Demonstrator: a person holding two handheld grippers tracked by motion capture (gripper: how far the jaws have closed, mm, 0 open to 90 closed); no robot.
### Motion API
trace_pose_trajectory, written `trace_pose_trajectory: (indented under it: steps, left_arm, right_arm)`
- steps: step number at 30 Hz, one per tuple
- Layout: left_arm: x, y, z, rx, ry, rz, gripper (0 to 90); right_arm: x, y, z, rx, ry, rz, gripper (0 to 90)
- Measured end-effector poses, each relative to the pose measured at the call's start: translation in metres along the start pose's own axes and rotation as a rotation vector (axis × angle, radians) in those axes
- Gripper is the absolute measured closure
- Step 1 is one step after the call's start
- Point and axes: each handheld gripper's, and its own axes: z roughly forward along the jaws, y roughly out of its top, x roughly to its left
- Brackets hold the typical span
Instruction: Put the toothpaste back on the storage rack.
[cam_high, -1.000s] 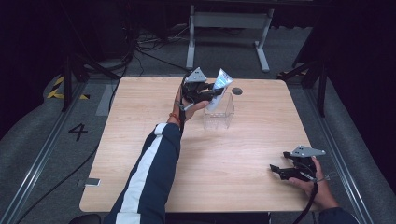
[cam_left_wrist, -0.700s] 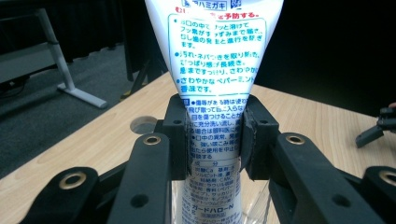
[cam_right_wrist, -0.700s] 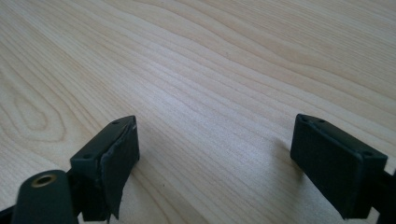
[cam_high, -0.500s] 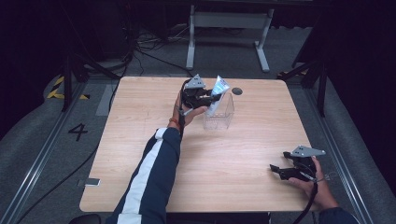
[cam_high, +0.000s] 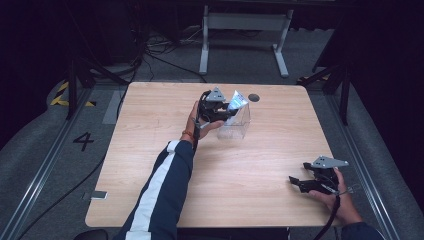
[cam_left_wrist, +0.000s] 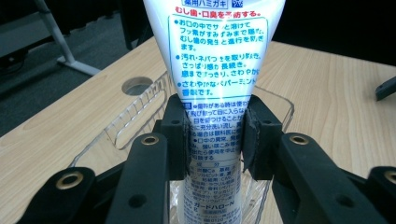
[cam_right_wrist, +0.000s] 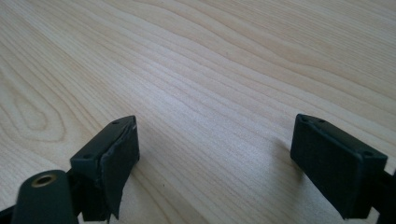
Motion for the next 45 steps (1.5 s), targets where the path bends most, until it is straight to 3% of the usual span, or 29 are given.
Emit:
trace_pose_trajectory:
  steps: [9, 21, 24, 30, 34, 37, 45]
  left_arm:
    - [-0.003, 0.0, 0.005, 0.055, 0.01, 0.028, 66.0]
    - [0.0, -0.009, 0.01, 0.128, 0.007, 0.028, 64.2]
    - [0.0, -0.011, 0.011, 0.114, 0.01, 0.014, 62.7]
    - [-0.001, -0.007, 0.011, 0.133, 0.028, 0.022, 59.7]
    - [0.0, -0.005, 0.007, 0.097, 0.031, 0.001, 54.9]
    - [-0.002, -0.002, 0.005, 0.132, 0.035, 0.033, 52.5]
    - [-0.005, 0.006, -0.003, 0.129, 0.046, 0.059, 50.2]
  right_arm:
    - [0.0, 0.0, 0.0, 0.0, 0.0, 0.0, 15.7]
    - [0.0, 0.0, 0.0, 0.0, 0.0, 0.0, 15.7]
    - [0.0, 0.0, 0.0, 0.0, 0.0, 0.001, 15.7]
    - [0.0, 0.0, 0.0, 0.0, 0.0, 0.0, 15.7]
    - [0.0, 0.0, 0.0, 0.0, 0.0, 0.0, 15.7]
    - [0.0, 0.0, 0.0, 0.0, 0.0, 0.0, 15.7]
    - [0.0, 0.0, 0.0, 0.0, 0.0, -0.001, 15.7]
